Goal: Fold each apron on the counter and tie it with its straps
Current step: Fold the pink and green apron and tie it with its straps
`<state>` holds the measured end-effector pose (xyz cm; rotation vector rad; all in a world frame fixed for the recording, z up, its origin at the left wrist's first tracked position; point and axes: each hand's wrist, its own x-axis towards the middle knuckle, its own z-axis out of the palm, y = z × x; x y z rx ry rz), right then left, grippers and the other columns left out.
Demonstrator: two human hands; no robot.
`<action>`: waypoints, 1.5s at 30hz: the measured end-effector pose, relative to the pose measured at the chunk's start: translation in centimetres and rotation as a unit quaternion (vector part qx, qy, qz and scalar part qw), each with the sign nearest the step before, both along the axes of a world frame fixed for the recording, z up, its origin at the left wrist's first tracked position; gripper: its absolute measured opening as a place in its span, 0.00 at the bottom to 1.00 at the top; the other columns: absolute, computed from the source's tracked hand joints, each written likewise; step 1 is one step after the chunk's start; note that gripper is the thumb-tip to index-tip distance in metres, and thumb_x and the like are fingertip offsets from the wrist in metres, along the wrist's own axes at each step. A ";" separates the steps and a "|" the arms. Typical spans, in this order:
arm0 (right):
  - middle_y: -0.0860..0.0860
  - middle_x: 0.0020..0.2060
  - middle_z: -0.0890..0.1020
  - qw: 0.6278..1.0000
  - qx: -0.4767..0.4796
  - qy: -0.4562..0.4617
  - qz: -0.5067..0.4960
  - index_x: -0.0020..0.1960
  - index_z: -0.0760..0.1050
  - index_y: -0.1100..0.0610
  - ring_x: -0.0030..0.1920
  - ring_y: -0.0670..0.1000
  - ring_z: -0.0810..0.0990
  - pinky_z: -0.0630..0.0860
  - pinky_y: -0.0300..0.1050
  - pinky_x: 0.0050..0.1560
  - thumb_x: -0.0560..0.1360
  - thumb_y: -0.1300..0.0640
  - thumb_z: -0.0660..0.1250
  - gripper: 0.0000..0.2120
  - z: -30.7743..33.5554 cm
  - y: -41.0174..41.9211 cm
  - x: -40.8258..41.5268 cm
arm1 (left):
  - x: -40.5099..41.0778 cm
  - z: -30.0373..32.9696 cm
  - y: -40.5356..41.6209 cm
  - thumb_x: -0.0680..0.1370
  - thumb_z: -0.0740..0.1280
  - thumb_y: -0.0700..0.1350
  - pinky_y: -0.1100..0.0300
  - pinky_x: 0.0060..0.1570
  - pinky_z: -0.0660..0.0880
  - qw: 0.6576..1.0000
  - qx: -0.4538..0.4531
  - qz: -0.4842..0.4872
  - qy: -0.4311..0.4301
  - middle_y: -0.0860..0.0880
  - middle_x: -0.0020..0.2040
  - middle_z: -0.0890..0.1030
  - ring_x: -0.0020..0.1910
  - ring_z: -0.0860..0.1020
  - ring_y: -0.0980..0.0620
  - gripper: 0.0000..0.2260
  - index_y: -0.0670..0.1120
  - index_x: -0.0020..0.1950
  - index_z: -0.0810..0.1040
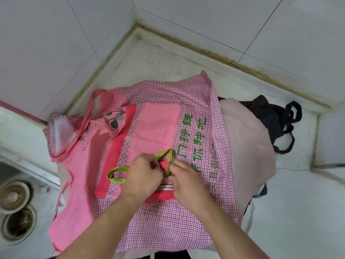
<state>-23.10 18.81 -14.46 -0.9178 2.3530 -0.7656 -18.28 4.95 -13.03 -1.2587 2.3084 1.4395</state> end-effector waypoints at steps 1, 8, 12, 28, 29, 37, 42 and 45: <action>0.44 0.45 0.72 1.000 0.001 -0.005 0.000 0.42 0.69 0.55 0.47 0.45 0.71 0.73 0.40 0.51 0.79 0.65 0.67 0.11 0.2 0.0 -0.1 | 0.0 -0.1 -0.1 0.72 0.66 0.34 0.62 0.35 0.73 0.999 0.028 0.042 0.003 0.50 0.36 0.81 0.36 0.79 0.52 0.11 0.46 0.33 0.80; 0.41 0.46 0.75 0.992 -0.019 -0.104 -0.063 0.44 0.76 0.53 0.49 0.44 0.77 0.78 0.45 0.52 0.80 0.64 0.67 0.09 0.2 1.0 -0.7 | 0.5 1.0 -1.8 0.75 0.64 0.29 0.56 0.38 0.80 0.966 0.191 0.170 0.035 0.45 0.34 0.83 0.36 0.82 0.48 0.11 0.39 0.37 0.83; 0.38 0.44 0.72 0.995 -0.014 -0.077 -0.054 0.41 0.69 0.44 0.47 0.39 0.74 0.70 0.32 0.48 0.79 0.66 0.65 0.18 0.8 0.4 -0.7 | 0.9 1.8 -1.5 0.73 0.74 0.43 0.60 0.41 0.78 0.987 0.049 -0.152 0.024 0.56 0.39 0.84 0.38 0.82 0.58 0.04 0.53 0.43 0.83; 0.44 0.40 0.85 0.950 -0.074 -0.180 -0.243 0.53 0.72 0.45 0.43 0.42 0.84 0.78 0.36 0.45 0.78 0.59 0.74 0.14 1.1 -0.1 0.1 | 1.8 0.7 -1.2 0.75 0.72 0.50 0.63 0.38 0.74 0.972 -0.054 -0.226 0.042 0.56 0.38 0.80 0.42 0.78 0.59 0.06 0.52 0.39 0.81; 0.44 0.41 0.85 0.947 -0.073 -0.182 -0.253 0.55 0.69 0.46 0.43 0.41 0.84 0.78 0.35 0.44 0.78 0.59 0.74 0.16 1.1 -0.1 0.1 | 1.9 0.6 -1.2 0.76 0.72 0.50 0.64 0.39 0.73 0.973 -0.049 -0.223 0.042 0.55 0.38 0.80 0.42 0.78 0.59 0.07 0.52 0.39 0.81; 0.40 0.41 0.85 0.965 -0.087 -0.117 -0.218 0.50 0.83 0.49 0.45 0.41 0.85 0.81 0.38 0.45 0.77 0.60 0.75 0.07 0.8 0.2 0.5 | 2.1 0.3 -1.5 0.80 0.71 0.47 0.68 0.42 0.72 0.972 -0.022 -0.225 0.057 0.57 0.39 0.81 0.44 0.79 0.60 0.07 0.54 0.42 0.82; 0.45 0.35 0.82 0.960 -0.093 -0.117 -0.237 0.47 0.73 0.49 0.32 0.46 0.81 0.76 0.42 0.29 0.78 0.59 0.75 0.11 0.8 0.2 0.8 | 2.3 0.1 -1.7 0.79 0.72 0.47 0.64 0.42 0.75 0.971 -0.024 -0.229 0.063 0.55 0.39 0.81 0.43 0.79 0.58 0.07 0.54 0.40 0.81; 0.47 0.32 0.78 0.965 -0.089 -0.097 -0.228 0.42 0.74 0.50 0.30 0.49 0.77 0.77 0.52 0.30 0.77 0.58 0.76 0.11 0.8 0.2 0.9 | 2.4 0.1 -1.7 0.78 0.72 0.47 0.65 0.43 0.74 0.970 -0.034 -0.233 0.067 0.56 0.40 0.81 0.44 0.79 0.59 0.07 0.54 0.40 0.81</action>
